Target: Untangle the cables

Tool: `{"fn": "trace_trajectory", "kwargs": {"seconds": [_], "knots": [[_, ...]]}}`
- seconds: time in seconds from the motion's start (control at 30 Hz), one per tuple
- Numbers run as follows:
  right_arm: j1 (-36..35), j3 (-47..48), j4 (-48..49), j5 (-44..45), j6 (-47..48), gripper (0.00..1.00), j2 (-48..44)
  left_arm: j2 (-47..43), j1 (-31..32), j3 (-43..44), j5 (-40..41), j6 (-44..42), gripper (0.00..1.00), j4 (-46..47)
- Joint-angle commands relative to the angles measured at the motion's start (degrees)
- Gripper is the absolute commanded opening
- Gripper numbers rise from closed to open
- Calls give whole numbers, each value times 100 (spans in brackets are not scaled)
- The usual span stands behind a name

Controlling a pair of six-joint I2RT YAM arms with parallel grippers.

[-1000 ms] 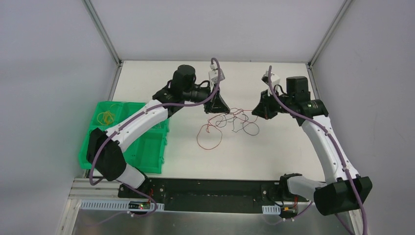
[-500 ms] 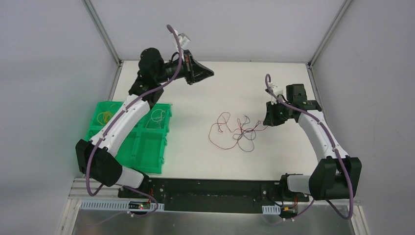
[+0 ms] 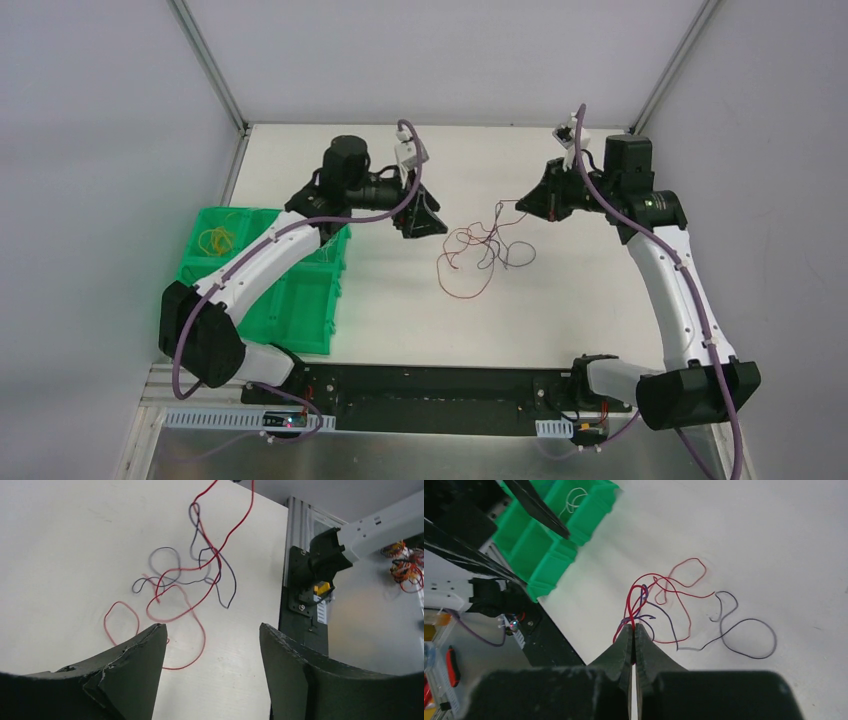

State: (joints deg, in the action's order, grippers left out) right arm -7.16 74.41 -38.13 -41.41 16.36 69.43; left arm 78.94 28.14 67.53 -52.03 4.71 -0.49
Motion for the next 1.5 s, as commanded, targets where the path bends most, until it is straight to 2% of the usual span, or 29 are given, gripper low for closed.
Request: {"fn": "trace_trajectory", "kwargs": {"seconds": [0.0, 0.07, 0.13, 0.27, 0.3, 0.4, 0.47, 0.57, 0.73, 0.93, 1.03, 1.2, 1.33, 1.47], "knots": [[-375, 415, 269, -577, -576, 0, -200, 197, 526, 290, 122, -574, 70, 572], [-582, 507, 272, -545, -565, 0, -247, 427, 694, 391, 263, -150, 73, 1077], [-783, 581, 319, -484, -543, 0, -292, 679, 881, 615, 489, 40, 76, 1202], [-1142, 751, 328, -350, -522, 0, -324, 1203, 1032, 833, 936, 890, 74, 1843], [-1218, 828, 336, -303, -535, 0, -320, 1302, 1035, 848, 1051, 1133, 71, 1991], [-1283, 1058, 528, -149, -793, 0, -287, 1518, 1036, 715, 1146, 1513, 48, 2132], [-1287, 1320, 685, 22, -928, 0, -245, 1525, 1000, 436, 1196, 1664, 37, 2169], [-1216, 1820, 943, 296, -1164, 0, -118, 1515, 831, -133, 1266, 1858, 28, 2167], [-747, 2843, 1628, 507, -1868, 0, 251, 1627, 466, -817, 1404, 1927, 28, 1902], [-9, 4508, 2105, 694, -2444, 0, 978, 1948, -61, -1015, 1867, 1804, 21, 1296], [239, 4807, 2361, 876, -2551, 0, 1102, 1988, -168, -1000, 2090, 1522, 20, 869], [492, 5072, 2821, 1396, -2394, 0, 1168, 2073, -246, -1010, 2307, 1526, 21, 471], [686, 5722, 3037, 1908, -2140, 0, 1417, 2068, -274, -1119, 2484, 1576, 22, 201], [700, 6067, 3112, 2455, -1692, 0, 1534, 1933, -354, -1308, 2621, 1507, 29, -194]]}}
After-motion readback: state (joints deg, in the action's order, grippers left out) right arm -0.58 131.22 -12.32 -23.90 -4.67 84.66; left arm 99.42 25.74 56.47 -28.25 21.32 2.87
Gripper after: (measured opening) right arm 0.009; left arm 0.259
